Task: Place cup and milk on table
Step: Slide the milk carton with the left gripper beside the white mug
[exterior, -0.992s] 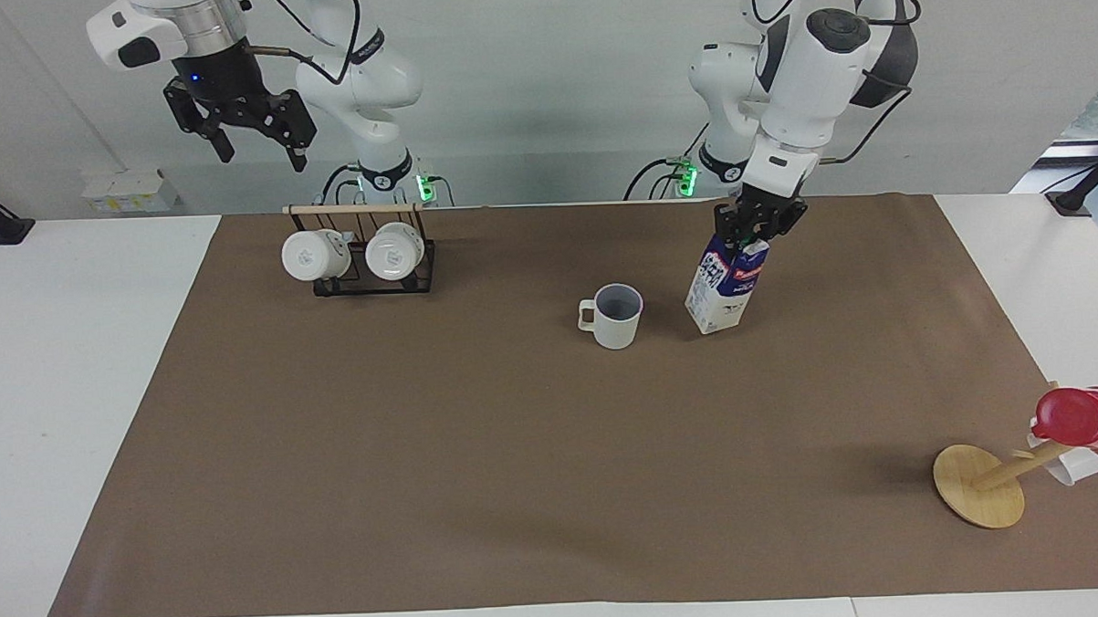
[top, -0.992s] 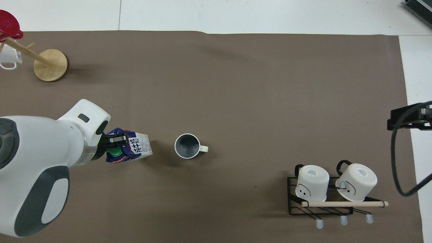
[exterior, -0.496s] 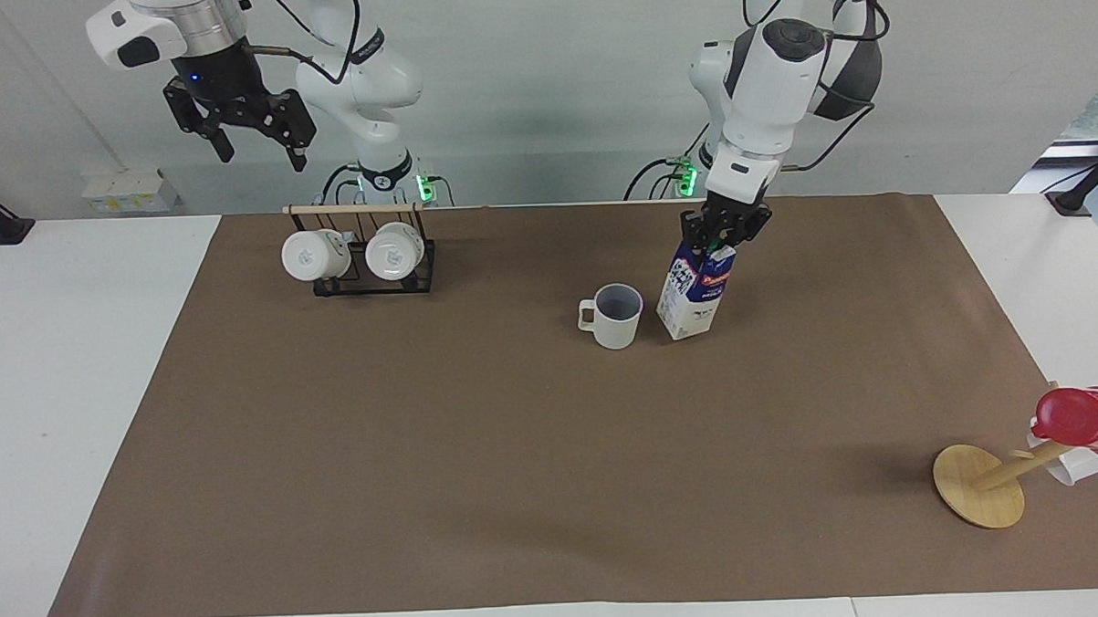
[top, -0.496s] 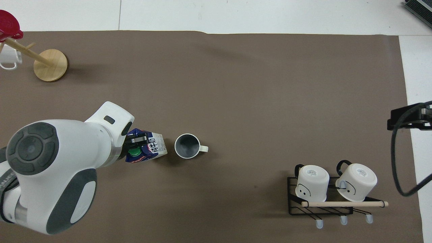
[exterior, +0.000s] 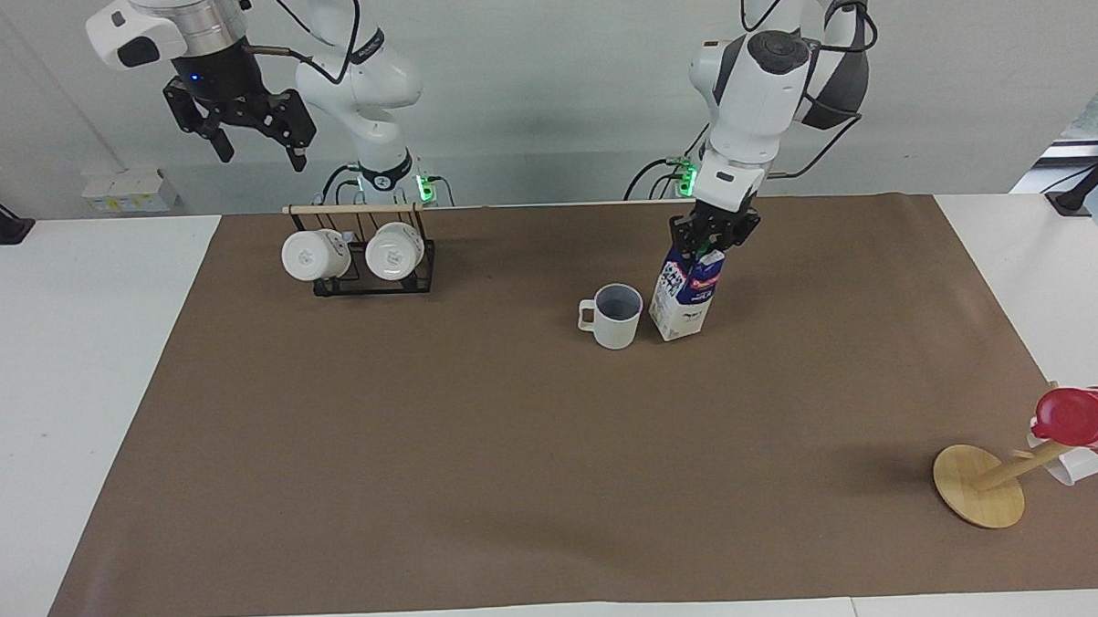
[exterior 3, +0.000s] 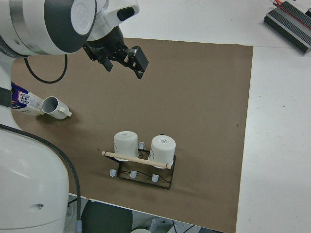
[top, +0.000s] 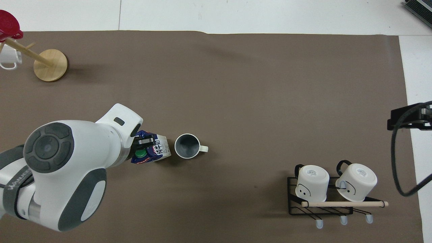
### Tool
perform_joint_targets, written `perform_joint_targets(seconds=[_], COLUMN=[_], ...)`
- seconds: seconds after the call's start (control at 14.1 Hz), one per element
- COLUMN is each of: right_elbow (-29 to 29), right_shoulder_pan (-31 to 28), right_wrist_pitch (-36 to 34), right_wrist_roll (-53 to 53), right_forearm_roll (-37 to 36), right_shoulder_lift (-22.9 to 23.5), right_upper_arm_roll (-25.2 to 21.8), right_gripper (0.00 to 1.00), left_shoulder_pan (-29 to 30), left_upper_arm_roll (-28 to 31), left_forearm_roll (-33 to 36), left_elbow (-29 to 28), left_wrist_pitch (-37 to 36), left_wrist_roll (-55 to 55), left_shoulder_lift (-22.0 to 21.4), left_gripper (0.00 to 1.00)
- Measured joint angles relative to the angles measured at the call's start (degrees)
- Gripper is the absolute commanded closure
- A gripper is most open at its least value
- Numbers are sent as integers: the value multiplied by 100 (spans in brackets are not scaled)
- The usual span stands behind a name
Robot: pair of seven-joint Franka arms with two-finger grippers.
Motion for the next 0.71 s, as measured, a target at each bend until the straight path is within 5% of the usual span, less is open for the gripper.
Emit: perform_joint_targets(seconds=[0.57, 0.64, 0.71], right_elbow=[0, 0, 0], right_shoulder_pan=[0, 0, 0], right_wrist_pitch=[0, 0, 0], right_wrist_roll=[0, 0, 0], right_forearm_roll=[1, 1, 1], right_shoulder_lift=[0, 0, 0], right_upper_arm_roll=[0, 0, 0], right_gripper=[0, 0, 0], left_shoulder_pan=[-60, -62, -63], left_upper_arm_roll=[-3, -3, -3], left_forearm_roll=[0, 0, 0], left_elbow=[-125, -128, -128], left_wrist_pitch=[220, 232, 237], left_wrist_roll=[-2, -2, -2], left_shoulder_lift=[112, 123, 124], left_gripper=[54, 50, 36])
